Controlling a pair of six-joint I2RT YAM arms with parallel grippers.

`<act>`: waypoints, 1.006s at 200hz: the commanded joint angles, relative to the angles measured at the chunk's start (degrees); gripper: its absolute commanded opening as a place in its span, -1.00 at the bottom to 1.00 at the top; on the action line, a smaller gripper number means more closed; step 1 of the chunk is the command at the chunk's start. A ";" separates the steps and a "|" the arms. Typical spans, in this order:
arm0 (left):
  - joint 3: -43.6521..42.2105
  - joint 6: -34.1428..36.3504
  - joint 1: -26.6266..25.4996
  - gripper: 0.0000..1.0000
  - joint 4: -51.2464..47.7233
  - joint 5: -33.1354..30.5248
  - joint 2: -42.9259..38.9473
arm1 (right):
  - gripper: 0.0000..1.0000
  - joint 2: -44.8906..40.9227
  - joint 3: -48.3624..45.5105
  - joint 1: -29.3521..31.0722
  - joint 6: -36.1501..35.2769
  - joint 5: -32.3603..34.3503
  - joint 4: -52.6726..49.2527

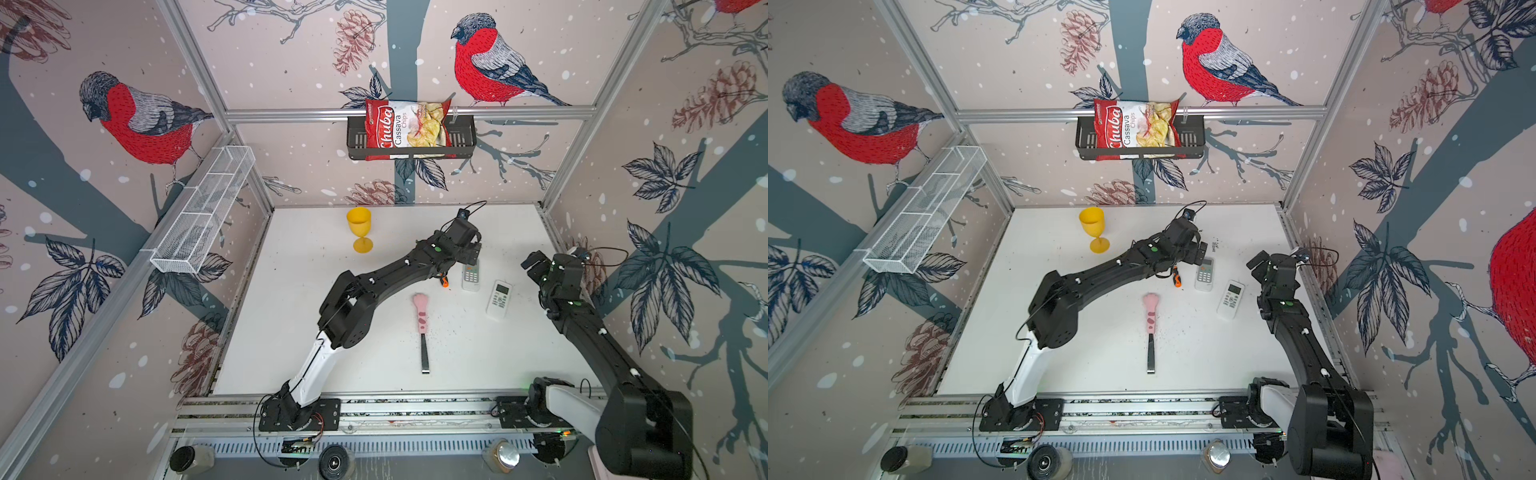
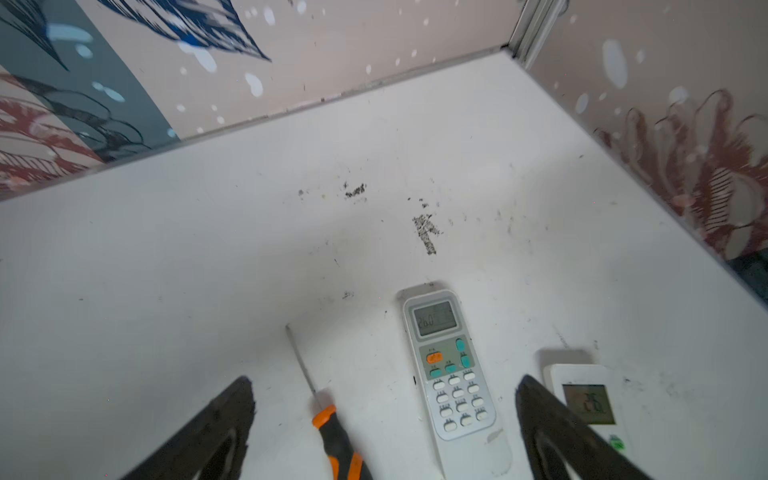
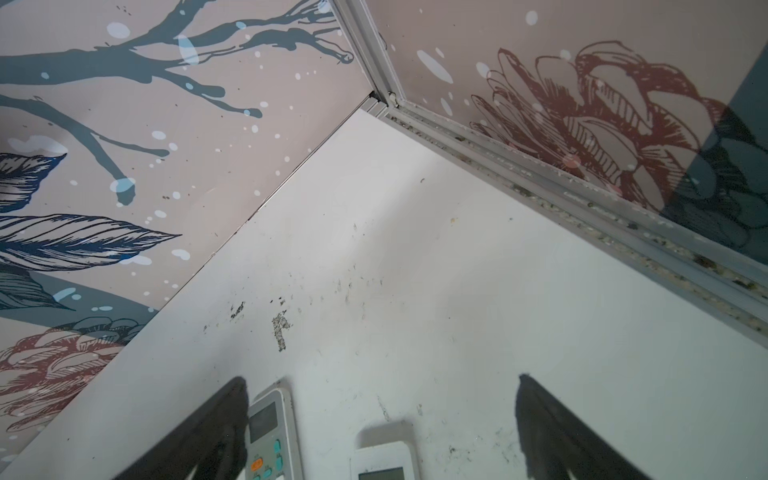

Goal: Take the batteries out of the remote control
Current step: 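Grasp the white remote with the larger display with the left gripper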

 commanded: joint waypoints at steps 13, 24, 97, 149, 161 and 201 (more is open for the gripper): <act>10.13 -1.60 -0.41 0.93 -4.47 3.14 8.17 | 0.99 0.50 -1.31 0.40 1.69 1.09 4.61; 14.38 -2.21 -0.55 0.93 -5.69 3.64 11.33 | 0.99 0.82 -1.34 0.63 2.00 0.72 4.93; 20.49 -4.48 -1.25 0.92 -7.56 5.98 20.53 | 0.99 -1.80 -3.34 2.45 2.45 1.80 6.74; 20.75 -5.64 -2.17 0.91 -6.79 5.54 22.21 | 0.99 -3.63 -3.42 4.48 1.56 3.15 6.50; 21.15 -5.89 -2.35 0.91 -6.83 4.91 22.88 | 0.99 -3.86 -3.25 4.87 1.27 3.86 6.18; 22.67 -4.89 -3.78 0.89 -7.93 -0.30 24.54 | 0.99 -6.99 -3.33 4.98 1.07 4.40 5.12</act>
